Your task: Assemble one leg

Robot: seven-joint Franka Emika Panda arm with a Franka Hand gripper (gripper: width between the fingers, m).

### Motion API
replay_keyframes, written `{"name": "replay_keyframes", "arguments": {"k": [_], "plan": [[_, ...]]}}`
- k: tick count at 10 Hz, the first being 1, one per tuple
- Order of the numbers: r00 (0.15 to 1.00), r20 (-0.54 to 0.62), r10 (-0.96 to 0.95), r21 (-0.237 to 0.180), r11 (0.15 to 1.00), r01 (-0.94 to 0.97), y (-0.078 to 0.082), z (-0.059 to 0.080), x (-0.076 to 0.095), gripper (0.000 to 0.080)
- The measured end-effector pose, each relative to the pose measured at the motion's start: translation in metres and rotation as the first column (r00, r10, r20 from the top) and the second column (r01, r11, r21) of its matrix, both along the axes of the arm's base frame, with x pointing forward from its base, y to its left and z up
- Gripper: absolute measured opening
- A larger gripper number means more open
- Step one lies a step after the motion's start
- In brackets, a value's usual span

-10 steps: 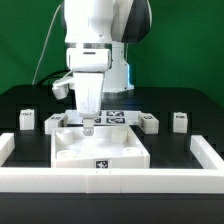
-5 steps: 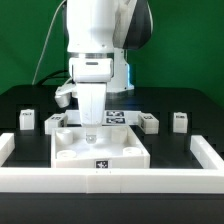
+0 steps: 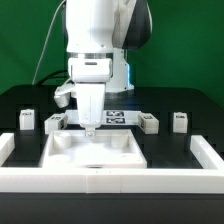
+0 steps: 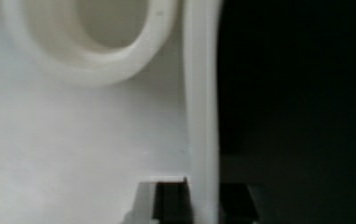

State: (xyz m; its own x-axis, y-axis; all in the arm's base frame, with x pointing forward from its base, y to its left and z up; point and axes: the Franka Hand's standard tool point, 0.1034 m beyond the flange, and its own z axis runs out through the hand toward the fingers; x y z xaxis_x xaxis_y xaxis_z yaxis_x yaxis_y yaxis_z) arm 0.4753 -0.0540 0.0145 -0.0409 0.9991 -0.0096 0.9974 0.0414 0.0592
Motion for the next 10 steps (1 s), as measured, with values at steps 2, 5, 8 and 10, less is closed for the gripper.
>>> {"name": "replay_keyframes", "arguments": {"k": [2,5,8,10], "plan": [[1.000,0.000,-0.001,0.000,1.000,0.001,0.000,0.000,0.000,0.0057],[1.000,0.000,-0.001,0.000,1.000,0.001,0.000,0.000,0.000,0.0057],[1.000,0.001,-0.006,0.004,1.000,0.006,0.013,0.000,0.001,0.0057],[1.000,0.002,-0.017,0.008,1.000,0.017,0.044,0.000,0.003,0.0057]]}}
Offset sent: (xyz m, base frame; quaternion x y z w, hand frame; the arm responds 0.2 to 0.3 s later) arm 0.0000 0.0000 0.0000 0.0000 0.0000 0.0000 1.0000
